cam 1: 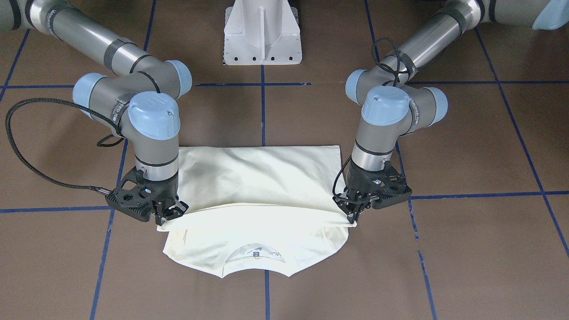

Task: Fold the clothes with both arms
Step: 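Release the hem near the collar and raise both grippers away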

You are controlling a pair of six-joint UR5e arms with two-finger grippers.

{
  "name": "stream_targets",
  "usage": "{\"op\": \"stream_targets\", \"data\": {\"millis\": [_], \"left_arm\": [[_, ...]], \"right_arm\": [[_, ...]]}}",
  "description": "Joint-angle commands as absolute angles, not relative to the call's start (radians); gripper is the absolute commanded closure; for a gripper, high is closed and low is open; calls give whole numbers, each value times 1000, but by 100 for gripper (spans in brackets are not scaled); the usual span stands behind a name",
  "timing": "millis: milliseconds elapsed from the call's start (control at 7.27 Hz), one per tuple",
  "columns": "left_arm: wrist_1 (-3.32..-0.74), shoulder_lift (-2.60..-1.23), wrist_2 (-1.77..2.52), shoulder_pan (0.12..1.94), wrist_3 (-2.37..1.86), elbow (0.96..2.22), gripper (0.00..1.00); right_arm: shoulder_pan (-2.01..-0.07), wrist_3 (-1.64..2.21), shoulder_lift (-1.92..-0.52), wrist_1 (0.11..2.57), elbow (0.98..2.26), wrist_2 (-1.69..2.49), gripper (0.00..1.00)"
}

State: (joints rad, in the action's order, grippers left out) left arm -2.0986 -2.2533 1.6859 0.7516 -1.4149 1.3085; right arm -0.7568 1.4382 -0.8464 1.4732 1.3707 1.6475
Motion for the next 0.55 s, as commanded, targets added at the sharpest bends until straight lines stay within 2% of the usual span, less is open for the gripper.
{"op": "stream_targets", "data": {"millis": [0,138,275,413], "left_arm": [[-2161,-2255,1686,753,-1408,1249,80],[-2160,-2255,1686,756,-1366,1253,70],[-2163,-2255,1687,761,-1361,1258,65],[-2180,-2255,1692,767,-1362,1265,55]], "right_arm": [[-755,1436,-822,1436,1305,1647,96],[-755,1442,-821,1421,1307,1646,64],[-756,1446,-807,1413,1313,1647,52],[-758,1447,-808,1414,1328,1685,51]]}}
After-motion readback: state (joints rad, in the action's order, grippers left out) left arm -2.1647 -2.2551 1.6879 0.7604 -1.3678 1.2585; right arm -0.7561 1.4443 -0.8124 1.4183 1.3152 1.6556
